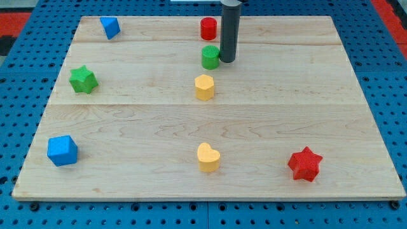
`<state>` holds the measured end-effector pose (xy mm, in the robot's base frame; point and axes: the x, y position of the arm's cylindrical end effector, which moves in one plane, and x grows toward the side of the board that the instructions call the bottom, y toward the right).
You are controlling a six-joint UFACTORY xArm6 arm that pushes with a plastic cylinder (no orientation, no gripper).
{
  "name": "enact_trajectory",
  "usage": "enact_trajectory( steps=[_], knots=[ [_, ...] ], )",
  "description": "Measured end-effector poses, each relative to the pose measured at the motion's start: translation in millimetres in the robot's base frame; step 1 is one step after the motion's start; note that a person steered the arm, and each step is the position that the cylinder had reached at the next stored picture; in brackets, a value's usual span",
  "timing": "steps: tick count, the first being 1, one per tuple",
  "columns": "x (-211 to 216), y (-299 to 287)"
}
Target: Move the red star to the bottom of the yellow hexagon
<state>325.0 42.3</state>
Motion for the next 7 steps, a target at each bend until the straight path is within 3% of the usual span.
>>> enact_trajectory(
  steps=[1, 2, 3, 4, 5, 6, 7],
  knots=[
    [49, 55],
    [133, 92],
    [183, 145],
    [203, 183],
    [270, 179],
    [287, 156],
    [262, 128]
  ],
)
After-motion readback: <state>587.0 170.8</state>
